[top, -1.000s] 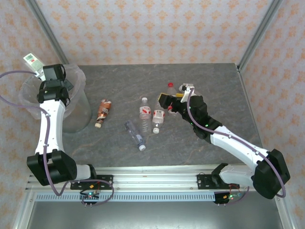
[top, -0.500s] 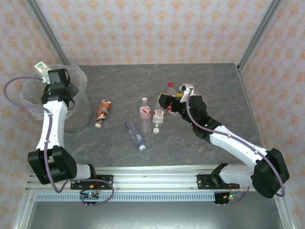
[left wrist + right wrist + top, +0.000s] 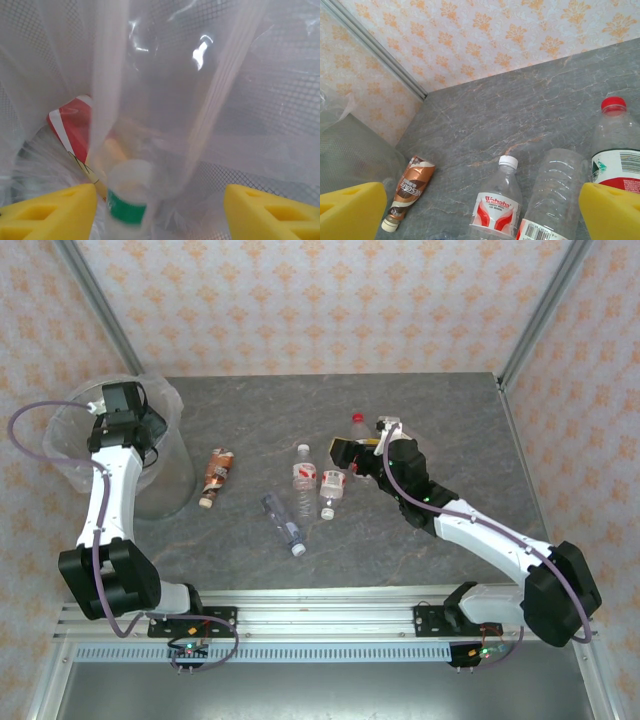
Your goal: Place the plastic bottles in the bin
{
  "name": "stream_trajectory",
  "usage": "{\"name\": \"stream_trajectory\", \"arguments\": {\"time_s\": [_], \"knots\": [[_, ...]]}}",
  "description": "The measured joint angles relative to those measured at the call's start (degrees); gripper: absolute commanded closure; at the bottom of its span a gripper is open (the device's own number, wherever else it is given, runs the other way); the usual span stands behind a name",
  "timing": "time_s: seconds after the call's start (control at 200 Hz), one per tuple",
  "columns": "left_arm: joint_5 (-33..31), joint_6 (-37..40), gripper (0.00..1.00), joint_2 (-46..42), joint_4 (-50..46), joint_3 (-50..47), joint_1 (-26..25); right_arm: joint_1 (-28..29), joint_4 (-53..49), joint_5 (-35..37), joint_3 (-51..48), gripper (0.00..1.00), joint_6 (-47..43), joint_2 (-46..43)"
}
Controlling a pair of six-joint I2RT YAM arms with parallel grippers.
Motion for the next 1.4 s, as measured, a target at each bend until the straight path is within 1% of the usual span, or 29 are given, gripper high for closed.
{"name": "stream_trajectory", "arguments": {"time_s": [0.15,0.41,0.656,0.736,0.816,0.946,1.031,1.066,1.281,1.401], "knots": [[0.6,0.0,0.26,0.2,-0.7,1.7,0.0,0.0,0.0,1.4,0.0,0.01,0.0,0.0],[3.4,0.1,0.2,-0.4,-0.8,3.5,0.0,0.0,0.0,4.7,-0.3,0.01,0.0,0.0],[5.2,0.6,0.16,-5.6,-0.9,4.5,-0.2,0.0,-0.1,5.8,-0.7,0.01,0.0,0.0],[5.1,1.4,0.15,-7.0,-0.9,5.6,-1.5,0.0,-0.1,6.3,-0.7,0.01,0.0,0.0],[4.8,2.3,0.15,-7.8,-1.0,7.0,-4.4,0.0,0.0,6.8,-0.7,0.01,0.2,0.0],[3.1,4.2,0.11,-7.9,-1.4,9.4,-11.5,0.0,0.0,7.8,-1.4,0.01,0.9,0.0],[1.1,5.9,0.05,-7.8,-2.7,10.5,-16.9,0.0,0.0,8.2,-1.9,0.01,1.6,0.0],[-0.1,6.6,0.0,-7.6,-3.3,11.0,-19.4,0.0,0.0,8.5,-2.0,0.01,1.9,0.0],[-6.4,9.4,0.0,-3.6,-7.1,13.2,-32.7,0.0,0.2,11.5,-3.8,0.01,4.9,0.0],[-10.0,10.5,0.0,-0.2,-9.2,13.2,-37.6,0.0,0.5,13.3,-5.2,0.01,6.5,0.0]]}}
